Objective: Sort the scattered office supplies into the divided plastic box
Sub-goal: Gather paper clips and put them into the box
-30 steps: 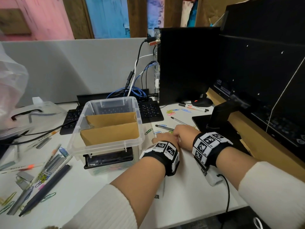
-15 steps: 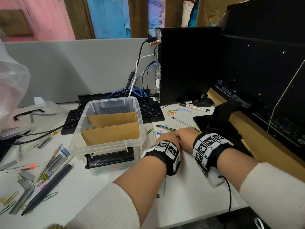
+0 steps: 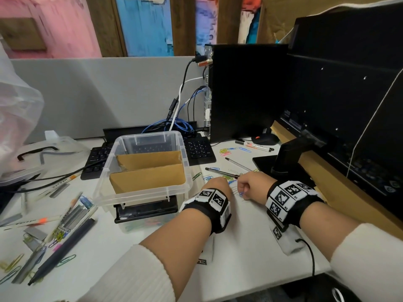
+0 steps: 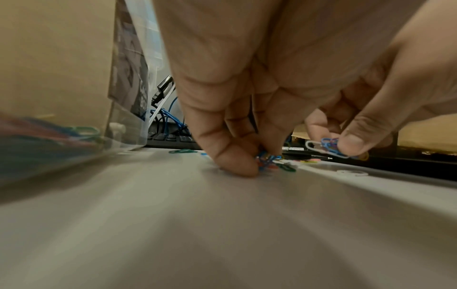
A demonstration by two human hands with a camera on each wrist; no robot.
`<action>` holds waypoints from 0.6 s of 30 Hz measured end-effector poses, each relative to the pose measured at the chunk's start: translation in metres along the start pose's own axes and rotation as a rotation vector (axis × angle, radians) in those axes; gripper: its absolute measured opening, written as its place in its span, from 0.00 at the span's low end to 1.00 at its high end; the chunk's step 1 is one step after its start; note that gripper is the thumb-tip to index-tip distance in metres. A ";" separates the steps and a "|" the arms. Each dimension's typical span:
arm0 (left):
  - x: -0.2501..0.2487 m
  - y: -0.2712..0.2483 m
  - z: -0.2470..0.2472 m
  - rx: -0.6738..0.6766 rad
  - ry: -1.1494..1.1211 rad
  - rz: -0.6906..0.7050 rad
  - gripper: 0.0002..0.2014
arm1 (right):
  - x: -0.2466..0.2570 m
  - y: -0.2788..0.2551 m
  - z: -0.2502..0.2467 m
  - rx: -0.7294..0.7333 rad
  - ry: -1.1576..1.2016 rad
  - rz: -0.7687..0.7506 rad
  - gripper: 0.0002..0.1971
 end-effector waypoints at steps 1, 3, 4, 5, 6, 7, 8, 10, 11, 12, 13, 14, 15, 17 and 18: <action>0.001 0.000 0.000 -0.024 -0.006 0.013 0.15 | -0.001 -0.002 0.000 -0.014 0.011 0.005 0.18; 0.002 -0.002 -0.001 -0.028 -0.013 0.027 0.15 | -0.003 -0.006 0.000 -0.034 0.025 0.019 0.18; 0.002 -0.006 -0.001 -0.020 -0.014 0.022 0.16 | -0.004 -0.006 0.000 -0.042 0.034 0.015 0.18; 0.001 -0.008 -0.002 -0.020 -0.027 0.017 0.16 | -0.005 -0.008 0.000 -0.047 0.045 0.013 0.17; 0.002 -0.009 -0.003 -0.033 -0.058 0.023 0.16 | -0.005 -0.010 0.000 -0.058 0.055 0.006 0.15; 0.001 -0.011 -0.003 -0.046 -0.083 0.028 0.15 | -0.004 -0.012 0.000 -0.068 0.063 0.003 0.13; 0.000 -0.015 -0.004 -0.065 -0.103 0.031 0.15 | -0.005 -0.013 -0.001 -0.080 0.069 0.001 0.10; -0.003 -0.024 -0.006 -0.110 -0.133 0.042 0.16 | -0.005 -0.017 -0.004 -0.110 0.096 0.014 0.08; -0.006 -0.031 -0.009 -0.141 -0.160 0.046 0.16 | -0.005 -0.019 -0.007 -0.132 0.135 0.018 0.08; -0.010 -0.039 -0.015 -0.174 -0.199 0.065 0.17 | -0.005 -0.021 -0.012 -0.159 0.190 0.012 0.08; -0.014 -0.048 -0.020 -0.216 -0.231 0.095 0.18 | -0.003 -0.024 -0.017 -0.190 0.256 -0.006 0.08; -0.017 -0.059 -0.027 -0.265 -0.257 0.135 0.18 | 0.000 -0.027 -0.023 -0.226 0.329 -0.035 0.10; -0.021 -0.071 -0.034 -0.316 -0.280 0.176 0.17 | 0.002 -0.030 -0.029 -0.267 0.397 -0.068 0.12; -0.023 -0.094 -0.050 -0.419 -0.336 0.270 0.13 | 0.012 -0.036 -0.041 -0.339 0.497 -0.129 0.10; -0.021 -0.105 -0.057 -0.466 -0.351 0.319 0.11 | 0.018 -0.040 -0.046 -0.358 0.554 -0.163 0.07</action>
Point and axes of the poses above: each hand's wrist, its own y-axis towards the middle knuckle, its own z-axis out of the palm, x = y × z, the point moved 1 cm from there along y, towards the middle knuckle, and after that the axes turned 13 degrees about x, right-handed, at the moved point
